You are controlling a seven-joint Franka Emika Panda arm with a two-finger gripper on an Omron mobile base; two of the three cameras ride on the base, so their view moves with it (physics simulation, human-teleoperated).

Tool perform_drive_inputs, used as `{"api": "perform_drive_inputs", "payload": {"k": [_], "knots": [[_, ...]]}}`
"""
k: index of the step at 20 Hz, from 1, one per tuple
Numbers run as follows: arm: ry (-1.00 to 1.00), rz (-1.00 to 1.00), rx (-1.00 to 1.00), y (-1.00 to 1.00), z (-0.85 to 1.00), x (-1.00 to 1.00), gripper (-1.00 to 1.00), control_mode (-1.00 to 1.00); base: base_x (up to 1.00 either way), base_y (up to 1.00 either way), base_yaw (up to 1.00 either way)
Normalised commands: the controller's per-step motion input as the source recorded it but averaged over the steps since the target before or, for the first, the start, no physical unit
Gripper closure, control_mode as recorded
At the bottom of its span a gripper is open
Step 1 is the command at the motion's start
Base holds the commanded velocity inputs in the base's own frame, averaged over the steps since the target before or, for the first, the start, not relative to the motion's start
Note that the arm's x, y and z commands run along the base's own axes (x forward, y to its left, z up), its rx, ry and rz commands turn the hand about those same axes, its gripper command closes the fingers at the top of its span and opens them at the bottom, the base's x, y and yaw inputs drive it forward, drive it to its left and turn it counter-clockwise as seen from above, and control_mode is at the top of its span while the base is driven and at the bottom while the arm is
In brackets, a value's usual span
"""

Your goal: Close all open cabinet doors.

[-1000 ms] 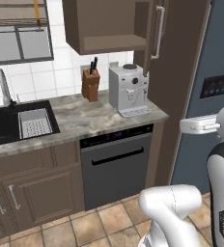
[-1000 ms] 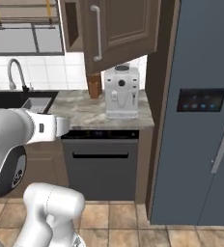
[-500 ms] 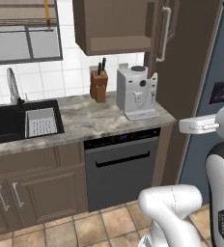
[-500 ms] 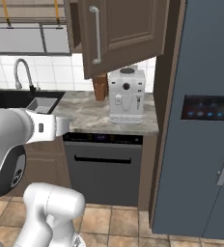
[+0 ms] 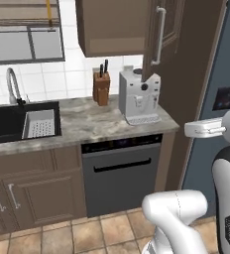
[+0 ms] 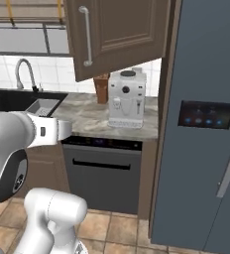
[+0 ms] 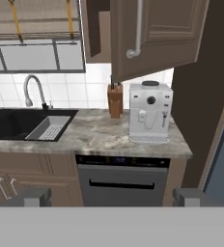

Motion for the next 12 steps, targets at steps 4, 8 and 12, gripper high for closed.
{"api": "perform_drive_inputs", "payload": {"k": [4, 8, 12], "knots": [[0.00, 0.00, 0.00, 0.00, 0.00, 0.00, -1.00, 1.00, 0.30, -0.36, 0.19], [0.00, 0.00, 0.00, 0.00, 0.00, 0.00, -1.00, 1.00, 0.29, -0.39, 0.21], [0.00, 0.00, 0.00, 0.00, 0.00, 0.00, -1.00, 1.00, 0.23, -0.38, 0.21]]}}
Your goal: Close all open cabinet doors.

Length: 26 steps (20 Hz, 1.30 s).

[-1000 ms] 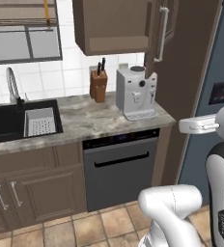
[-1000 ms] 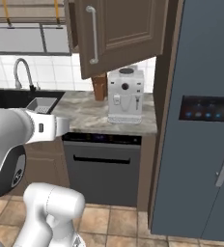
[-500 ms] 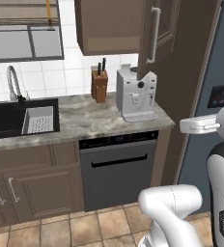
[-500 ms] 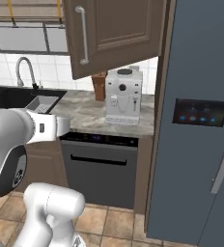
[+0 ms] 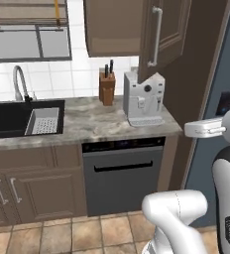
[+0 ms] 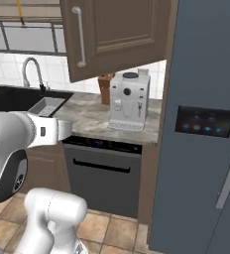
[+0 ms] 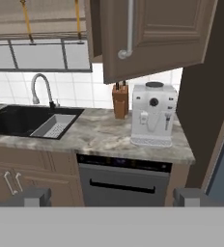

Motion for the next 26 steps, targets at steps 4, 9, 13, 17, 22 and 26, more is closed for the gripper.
{"api": "perform_drive_inputs", "payload": {"k": [4, 9, 13, 17, 22, 26], "knots": [[0.00, 0.00, 0.00, 0.00, 0.00, 0.00, -1.00, 1.00, 0.33, -0.31, 0.21], [0.00, 0.00, 0.00, 0.00, 0.00, 0.00, -1.00, 1.00, 0.41, -0.25, 0.22], [0.00, 0.00, 0.00, 0.00, 0.00, 0.00, -1.00, 1.00, 0.30, -0.30, 0.21], [0.00, 0.00, 0.00, 0.00, 0.00, 0.00, -1.00, 1.00, 0.02, -0.46, 0.18], [0.00, 0.00, 0.00, 0.00, 0.00, 0.00, -1.00, 1.00, 0.06, -0.46, 0.16], [0.00, 0.00, 0.00, 0.00, 0.00, 0.00, -1.00, 1.00, 0.24, -0.37, 0.16]]}}
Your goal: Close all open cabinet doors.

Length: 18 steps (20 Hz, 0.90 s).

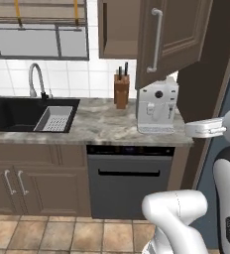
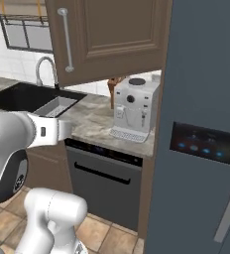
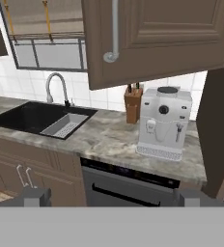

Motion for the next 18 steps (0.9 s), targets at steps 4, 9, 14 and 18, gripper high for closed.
{"api": "perform_drive_inputs", "payload": {"k": [4, 9, 14, 18], "knots": [[0.00, 0.00, 0.00, 0.00, 0.00, 0.00, -1.00, 1.00, 0.30, -0.31, 0.15], [0.00, 0.00, 0.00, 0.00, 0.00, 0.00, -1.00, 1.00, 0.24, -0.31, 0.15], [0.00, 0.00, 0.00, 0.00, 0.00, 0.00, -1.00, 1.00, 0.12, -0.35, 0.15], [0.00, 0.00, 0.00, 0.00, 0.00, 0.00, -1.00, 1.00, 0.25, -0.35, 0.15]]}}
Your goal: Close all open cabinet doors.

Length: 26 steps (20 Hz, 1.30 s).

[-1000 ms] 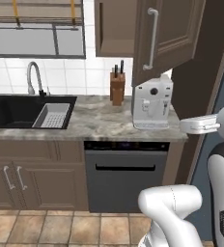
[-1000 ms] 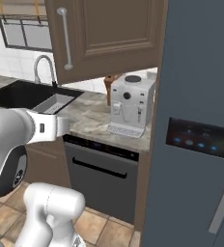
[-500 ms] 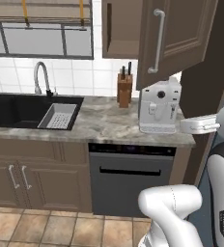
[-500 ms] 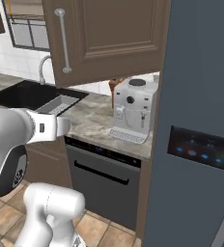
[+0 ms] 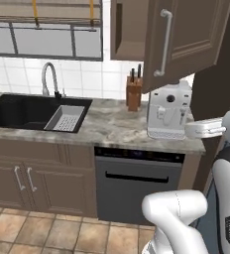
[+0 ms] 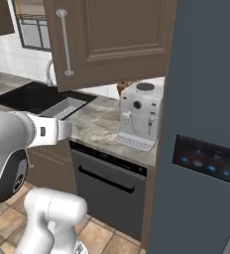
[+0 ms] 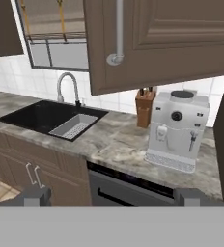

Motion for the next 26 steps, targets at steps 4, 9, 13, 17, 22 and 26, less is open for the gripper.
{"api": "perform_drive_inputs", "payload": {"k": [4, 9, 13, 17, 22, 26], "knots": [[0.00, 0.00, 0.00, 0.00, 0.00, 0.00, -1.00, 1.00, 0.31, -0.32, 0.14], [0.00, 0.00, 0.00, 0.00, 0.00, 0.00, -1.00, 1.00, 0.26, -0.34, 0.14], [0.00, 0.00, 0.00, 0.00, 0.00, 0.00, -1.00, 1.00, 0.03, -0.35, 0.12], [0.00, 0.00, 0.00, 0.00, 0.00, 0.00, -1.00, 1.00, 0.04, -0.31, 0.10], [0.00, 0.00, 0.00, 0.00, 0.00, 0.00, -1.00, 1.00, 0.12, -0.34, 0.11], [0.00, 0.00, 0.00, 0.00, 0.00, 0.00, -1.00, 1.00, 0.09, -0.36, 0.11]]}}
